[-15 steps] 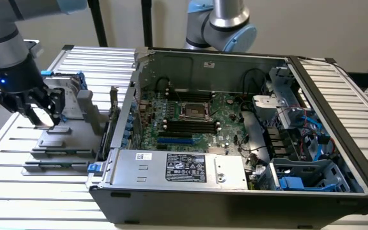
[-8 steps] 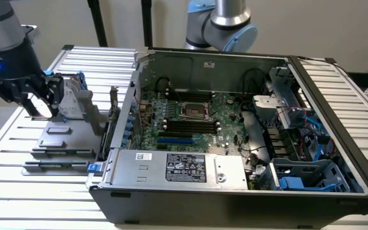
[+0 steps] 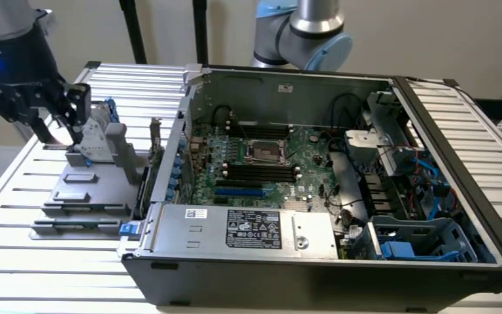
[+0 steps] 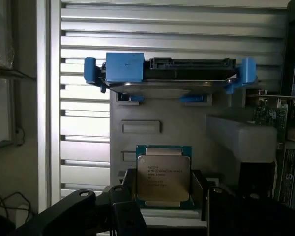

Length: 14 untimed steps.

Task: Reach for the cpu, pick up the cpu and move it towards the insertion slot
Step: 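Pick up the cpu and move it towards the insertion slot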

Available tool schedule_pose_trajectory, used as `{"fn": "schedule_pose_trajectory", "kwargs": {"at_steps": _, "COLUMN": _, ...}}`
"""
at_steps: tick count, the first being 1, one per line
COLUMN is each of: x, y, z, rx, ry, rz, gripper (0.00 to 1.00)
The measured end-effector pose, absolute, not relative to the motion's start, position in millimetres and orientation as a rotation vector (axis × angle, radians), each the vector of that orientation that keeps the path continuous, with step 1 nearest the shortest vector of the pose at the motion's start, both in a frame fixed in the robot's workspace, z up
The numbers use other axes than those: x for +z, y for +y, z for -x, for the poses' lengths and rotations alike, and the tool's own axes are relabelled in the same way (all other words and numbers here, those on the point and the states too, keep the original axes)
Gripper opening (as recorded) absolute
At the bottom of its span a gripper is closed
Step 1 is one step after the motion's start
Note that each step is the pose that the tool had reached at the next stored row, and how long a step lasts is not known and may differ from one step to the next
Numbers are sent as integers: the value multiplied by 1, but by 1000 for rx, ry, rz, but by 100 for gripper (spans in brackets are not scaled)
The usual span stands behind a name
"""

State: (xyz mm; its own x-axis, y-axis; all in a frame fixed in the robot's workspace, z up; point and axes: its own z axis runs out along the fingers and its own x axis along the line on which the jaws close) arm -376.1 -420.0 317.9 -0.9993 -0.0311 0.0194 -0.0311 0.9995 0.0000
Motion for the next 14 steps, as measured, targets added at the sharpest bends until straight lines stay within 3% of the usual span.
{"fn": "schedule_pose_trajectory", "kwargs": {"at_steps": 14, "x": 375, "y": -420, "z": 317, "rx": -6, "ry": -3109, "rz": -55, "gripper": 54}}
